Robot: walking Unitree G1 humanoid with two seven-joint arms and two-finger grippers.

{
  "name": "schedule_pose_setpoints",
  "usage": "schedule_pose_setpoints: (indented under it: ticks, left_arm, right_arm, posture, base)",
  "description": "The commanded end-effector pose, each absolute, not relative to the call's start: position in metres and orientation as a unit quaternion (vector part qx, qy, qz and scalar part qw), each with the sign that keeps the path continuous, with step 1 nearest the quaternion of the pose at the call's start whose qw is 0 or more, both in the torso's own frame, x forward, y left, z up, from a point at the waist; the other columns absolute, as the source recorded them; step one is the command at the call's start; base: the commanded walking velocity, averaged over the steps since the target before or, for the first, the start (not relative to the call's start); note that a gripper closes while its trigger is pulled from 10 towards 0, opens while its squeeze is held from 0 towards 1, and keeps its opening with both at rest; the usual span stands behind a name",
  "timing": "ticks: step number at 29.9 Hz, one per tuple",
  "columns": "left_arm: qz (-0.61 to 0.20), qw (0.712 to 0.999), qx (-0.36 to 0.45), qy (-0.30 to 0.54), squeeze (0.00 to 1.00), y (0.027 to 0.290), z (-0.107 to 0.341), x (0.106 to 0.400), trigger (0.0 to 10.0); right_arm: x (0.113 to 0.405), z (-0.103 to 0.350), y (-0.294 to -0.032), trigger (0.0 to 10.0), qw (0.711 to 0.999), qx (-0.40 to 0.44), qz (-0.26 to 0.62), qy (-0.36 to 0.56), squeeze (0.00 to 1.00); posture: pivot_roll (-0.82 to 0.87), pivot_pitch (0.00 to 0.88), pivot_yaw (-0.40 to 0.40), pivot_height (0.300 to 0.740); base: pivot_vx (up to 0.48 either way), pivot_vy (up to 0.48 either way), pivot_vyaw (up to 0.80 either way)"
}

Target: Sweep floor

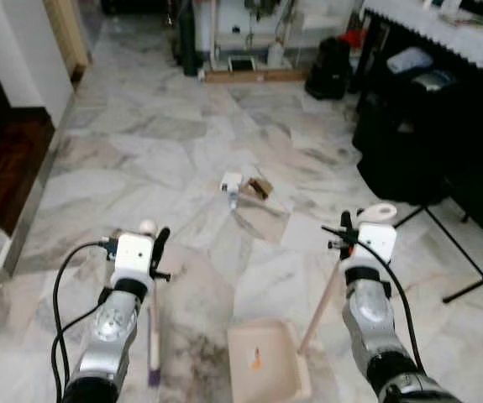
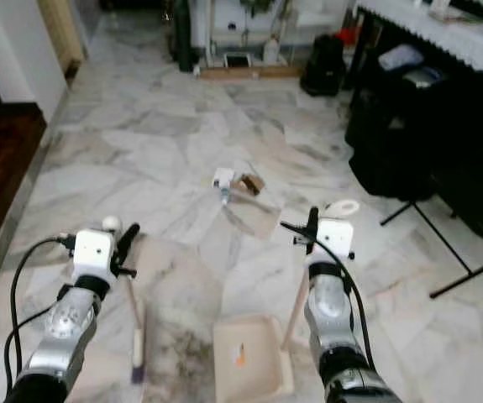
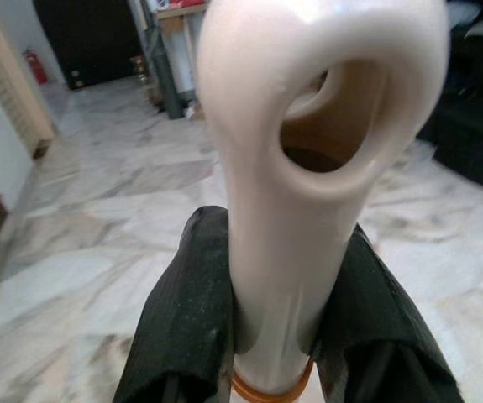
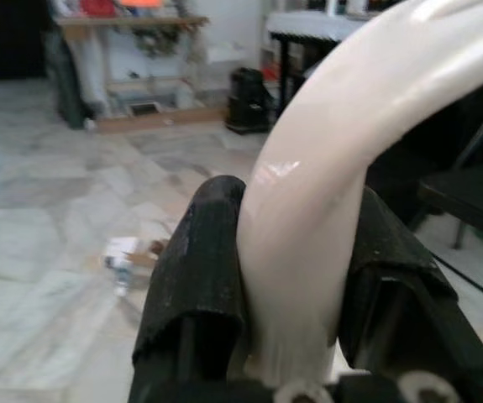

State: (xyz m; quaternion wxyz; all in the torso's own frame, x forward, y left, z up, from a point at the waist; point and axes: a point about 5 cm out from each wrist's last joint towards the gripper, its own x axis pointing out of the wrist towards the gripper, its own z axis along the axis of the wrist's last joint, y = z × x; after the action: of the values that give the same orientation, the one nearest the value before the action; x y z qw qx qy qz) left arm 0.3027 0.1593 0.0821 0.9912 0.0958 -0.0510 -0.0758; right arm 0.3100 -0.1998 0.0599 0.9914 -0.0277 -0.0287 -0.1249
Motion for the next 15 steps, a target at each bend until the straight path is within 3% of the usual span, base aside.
schedule_pose_setpoints:
  ticks: [1,15]
  left_arm:
    - [-0.074,0.988,0.096,-0.094,0.0,0.1622,0.0999,0.3086,10.0]
    - [-0.067,0.989,0.097,-0.094,0.0,0.1655,0.1004,0.3084,10.0]
  right_arm:
    - [0.3196,0.0774,-0.1967,10.0,0.99,-0.033,-0.118,-0.067,0.0]
    - [0.3216,0.0806,-0.1964,10.0,0.99,-0.032,-0.114,-0.072,0.0]
  posture:
    - [0.02,0.0,-0.033,0.74]
    - [0.02,0.0,-0.034,0.74]
  base:
    - [0.341,0.0,0.0]
    - [0.333,0.0,0.0]
